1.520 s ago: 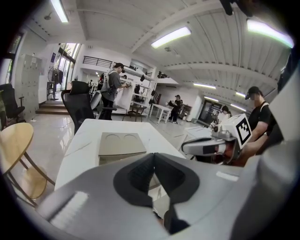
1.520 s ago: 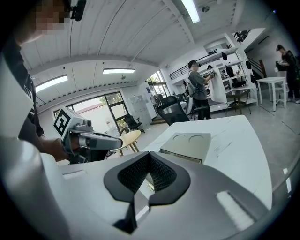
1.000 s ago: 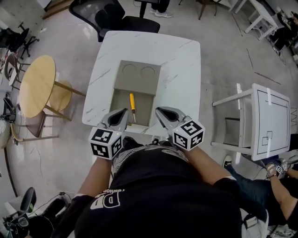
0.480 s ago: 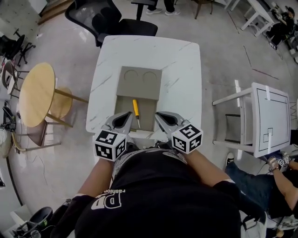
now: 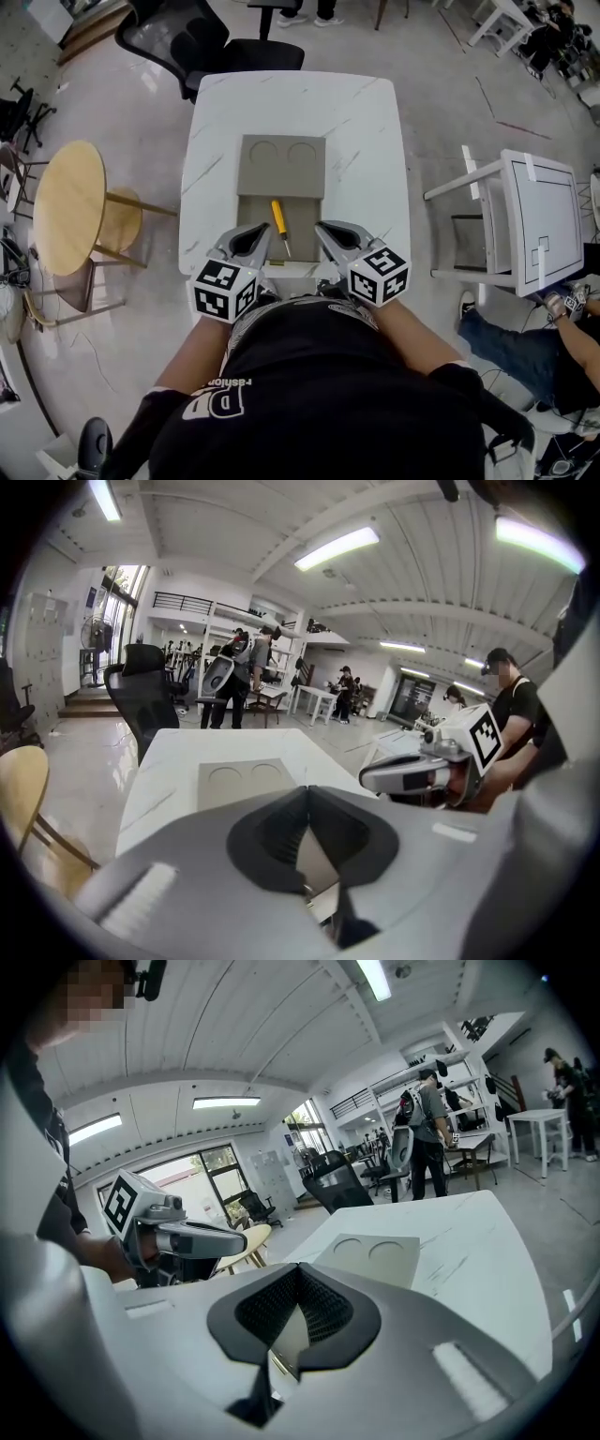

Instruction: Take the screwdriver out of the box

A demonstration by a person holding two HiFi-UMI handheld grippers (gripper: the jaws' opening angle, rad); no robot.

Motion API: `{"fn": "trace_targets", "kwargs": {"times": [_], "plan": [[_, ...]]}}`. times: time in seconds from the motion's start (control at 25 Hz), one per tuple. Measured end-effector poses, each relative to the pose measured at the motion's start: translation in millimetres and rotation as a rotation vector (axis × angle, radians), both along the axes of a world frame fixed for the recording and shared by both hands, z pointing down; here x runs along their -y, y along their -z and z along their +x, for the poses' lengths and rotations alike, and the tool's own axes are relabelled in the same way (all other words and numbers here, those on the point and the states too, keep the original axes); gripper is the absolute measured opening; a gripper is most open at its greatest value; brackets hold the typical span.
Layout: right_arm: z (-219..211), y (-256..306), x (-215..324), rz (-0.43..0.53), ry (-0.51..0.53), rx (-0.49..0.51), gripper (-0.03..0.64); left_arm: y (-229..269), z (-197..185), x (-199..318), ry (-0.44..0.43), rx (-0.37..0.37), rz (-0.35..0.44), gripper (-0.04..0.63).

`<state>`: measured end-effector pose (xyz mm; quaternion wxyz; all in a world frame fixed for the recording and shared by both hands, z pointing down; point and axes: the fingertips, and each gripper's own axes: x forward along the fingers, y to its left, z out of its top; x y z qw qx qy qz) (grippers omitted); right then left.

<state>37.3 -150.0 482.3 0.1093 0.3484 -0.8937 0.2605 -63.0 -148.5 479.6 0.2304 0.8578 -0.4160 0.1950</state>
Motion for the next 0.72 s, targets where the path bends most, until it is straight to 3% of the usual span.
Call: {"fn": "trace_targets", "kwargs": {"times": [0.72], "plan": [[-11,2,-6,0.01,-0.019,-0.023,0.002,7,-20,2,0.006,-0.012,0.026,0.061]]}}
